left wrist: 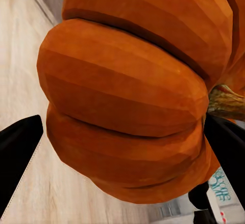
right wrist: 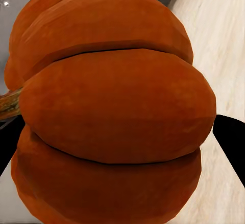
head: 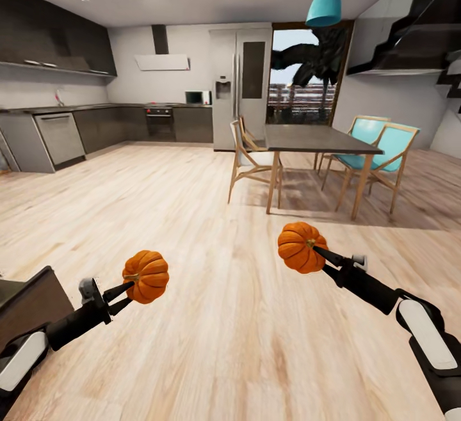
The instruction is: Place each of the two pumpkins and all three candles from the living room inside a cabinet in the living room (use any cabinet), then make sure every cabinet is closed, and position the cauldron so it is next to a table in the living room.
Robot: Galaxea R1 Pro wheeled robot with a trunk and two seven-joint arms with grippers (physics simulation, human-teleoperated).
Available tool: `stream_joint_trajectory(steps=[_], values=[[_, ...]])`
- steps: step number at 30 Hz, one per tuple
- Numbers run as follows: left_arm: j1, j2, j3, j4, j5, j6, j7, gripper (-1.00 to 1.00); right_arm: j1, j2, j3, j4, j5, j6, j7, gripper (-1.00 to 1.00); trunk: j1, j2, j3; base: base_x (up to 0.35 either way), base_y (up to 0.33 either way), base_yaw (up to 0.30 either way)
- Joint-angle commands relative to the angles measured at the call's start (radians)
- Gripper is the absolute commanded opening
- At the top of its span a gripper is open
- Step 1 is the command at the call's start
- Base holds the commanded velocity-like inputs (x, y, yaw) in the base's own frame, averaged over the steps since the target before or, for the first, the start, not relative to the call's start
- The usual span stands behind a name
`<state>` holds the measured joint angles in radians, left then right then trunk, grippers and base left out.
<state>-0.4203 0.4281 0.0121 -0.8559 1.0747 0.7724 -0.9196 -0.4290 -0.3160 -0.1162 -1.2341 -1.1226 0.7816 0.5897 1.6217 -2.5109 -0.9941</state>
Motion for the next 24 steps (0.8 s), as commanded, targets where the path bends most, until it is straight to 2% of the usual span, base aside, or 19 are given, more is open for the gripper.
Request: stream_joint_trajectory(steps=[1,7,14,24], values=[[-0.001,0.0,0.001,0.0,0.013,0.014,-0.001,-1.0,0.0,0.0,-0.002,-0.001,-0.014,0.01,0.001,-1.0,0.0,0.0,-0.001,0.241,0.0,0.29],[-0.001,0.0,0.002,-0.001,0.013,0.018,-0.001,-1.0,0.0,0.0,-0.001,-0.001,-0.014,0.01,0.001,-1.0,0.0,0.0,-0.001,0.098,0.0,0.289],[-0.001,0.0,0.002,-0.002,0.013,0.018,-0.001,-1.0,0.0,0.0,-0.002,-0.001,-0.014,0.01,0.001,-1.0,0.0,0.0,-0.001,-0.199,-0.016,0.29],[-0.002,0.0,0.002,-0.002,0.013,0.019,-0.001,-1.0,0.0,0.0,-0.002,-0.001,-0.014,0.01,0.0,-1.0,0.0,0.0,-0.001,-0.058,-0.243,0.29]])
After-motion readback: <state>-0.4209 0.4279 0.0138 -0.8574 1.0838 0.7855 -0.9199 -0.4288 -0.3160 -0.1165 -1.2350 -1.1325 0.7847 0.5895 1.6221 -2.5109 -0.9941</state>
